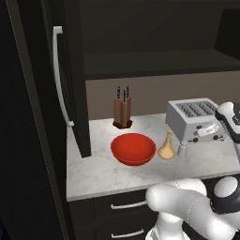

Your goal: Retrieve the bottle and the shaker from the cabinet and place them next to the mixing bowl on the counter. Then add garlic from the fridge to the mixing bowl.

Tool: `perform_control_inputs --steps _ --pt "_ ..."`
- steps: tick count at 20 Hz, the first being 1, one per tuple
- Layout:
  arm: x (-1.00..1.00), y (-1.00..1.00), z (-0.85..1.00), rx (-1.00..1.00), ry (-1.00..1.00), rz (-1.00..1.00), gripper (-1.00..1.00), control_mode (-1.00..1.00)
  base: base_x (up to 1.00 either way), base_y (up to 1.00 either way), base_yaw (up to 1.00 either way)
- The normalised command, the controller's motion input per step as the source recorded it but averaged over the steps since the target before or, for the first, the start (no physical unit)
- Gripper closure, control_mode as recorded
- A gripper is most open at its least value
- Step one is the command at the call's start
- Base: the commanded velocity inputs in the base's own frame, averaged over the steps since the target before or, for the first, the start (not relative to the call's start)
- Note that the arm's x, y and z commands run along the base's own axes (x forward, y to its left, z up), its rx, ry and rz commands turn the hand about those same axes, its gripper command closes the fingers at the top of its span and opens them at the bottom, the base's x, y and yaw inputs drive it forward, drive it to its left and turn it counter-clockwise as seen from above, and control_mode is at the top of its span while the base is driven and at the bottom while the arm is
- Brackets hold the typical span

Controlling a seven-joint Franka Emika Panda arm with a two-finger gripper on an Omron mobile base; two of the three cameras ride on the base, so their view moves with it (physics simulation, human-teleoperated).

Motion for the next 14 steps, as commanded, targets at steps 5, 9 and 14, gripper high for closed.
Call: perform_control_inputs --steps 5,9,14 --pt "0.0 0.81 0.66 -0.04 0.28 -0.25 -1.0 -1.0 0.0 0.0 0.0" --pt "0.0 0.99 0.35 -0.12 0.35 -0.32 -1.0 -1.0 0.0 0.0 0.0" --pt "-0.22 0.85 0.37 -0.12 0.29 -0.25 -1.0 -1.0 0.0 0.0 0.0"
